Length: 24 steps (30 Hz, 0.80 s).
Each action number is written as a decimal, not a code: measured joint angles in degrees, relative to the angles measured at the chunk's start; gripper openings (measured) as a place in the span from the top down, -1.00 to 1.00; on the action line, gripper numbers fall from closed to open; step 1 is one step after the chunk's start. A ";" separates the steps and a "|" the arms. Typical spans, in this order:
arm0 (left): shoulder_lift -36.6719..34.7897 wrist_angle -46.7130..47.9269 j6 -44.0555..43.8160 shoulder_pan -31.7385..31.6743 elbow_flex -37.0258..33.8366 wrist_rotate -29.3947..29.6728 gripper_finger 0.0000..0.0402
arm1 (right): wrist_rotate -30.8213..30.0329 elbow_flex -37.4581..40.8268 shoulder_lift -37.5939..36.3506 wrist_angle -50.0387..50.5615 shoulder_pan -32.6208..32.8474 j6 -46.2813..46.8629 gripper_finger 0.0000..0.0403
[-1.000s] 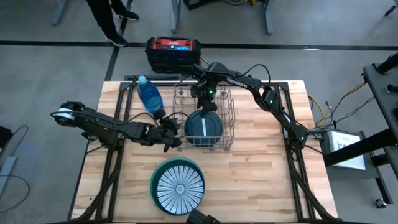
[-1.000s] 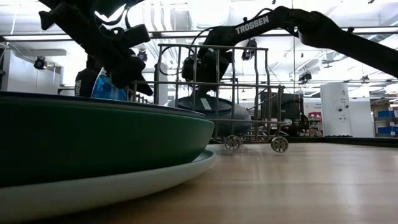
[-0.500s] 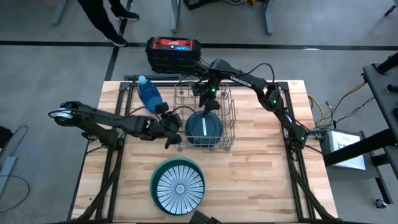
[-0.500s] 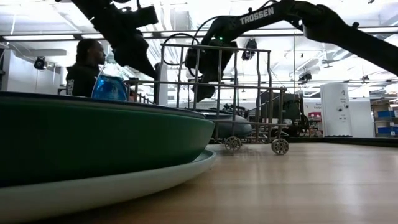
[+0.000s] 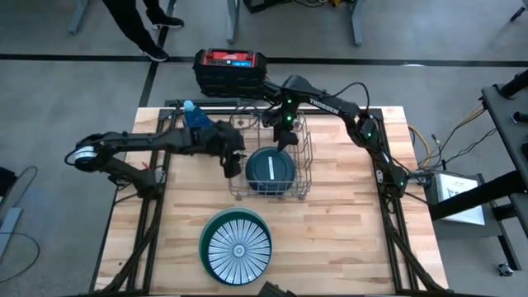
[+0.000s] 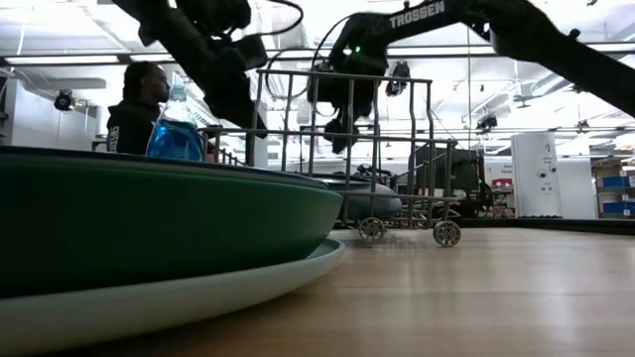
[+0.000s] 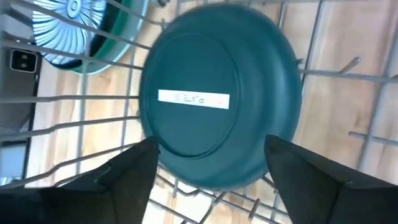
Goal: Sort dishes
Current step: Put the blue plate into the gray dishwasher rack
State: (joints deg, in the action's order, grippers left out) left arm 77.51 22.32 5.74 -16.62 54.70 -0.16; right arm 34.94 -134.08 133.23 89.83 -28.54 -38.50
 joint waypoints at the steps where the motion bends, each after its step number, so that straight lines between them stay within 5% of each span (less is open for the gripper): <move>1: 0.09 -0.05 -0.06 -1.16 0.00 -1.40 0.43 | 0.02 0.00 -0.68 0.16 -0.18 0.02 -0.33; 9: 2.14 -0.39 0.44 -4.66 0.00 -1.91 0.43 | -0.13 9.12 -9.67 -1.50 -1.62 1.70 0.10; 14: 4.88 -0.40 2.87 -4.72 0.02 -1.88 0.43 | -1.55 24.95 -19.54 -16.53 -1.50 8.27 0.47; 20: 9.45 -0.76 3.79 -4.70 0.04 -1.93 0.43 | -13.84 45.03 -28.70 -35.13 -0.77 17.28 0.94; 24: 12.01 -0.89 4.12 -4.73 0.37 -1.56 0.43 | -14.27 50.47 -29.62 -38.70 -0.60 19.38 0.96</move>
State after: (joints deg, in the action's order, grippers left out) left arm 89.52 21.44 9.86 -21.34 55.06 -1.72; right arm 20.67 -83.61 103.62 51.12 -29.14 -19.12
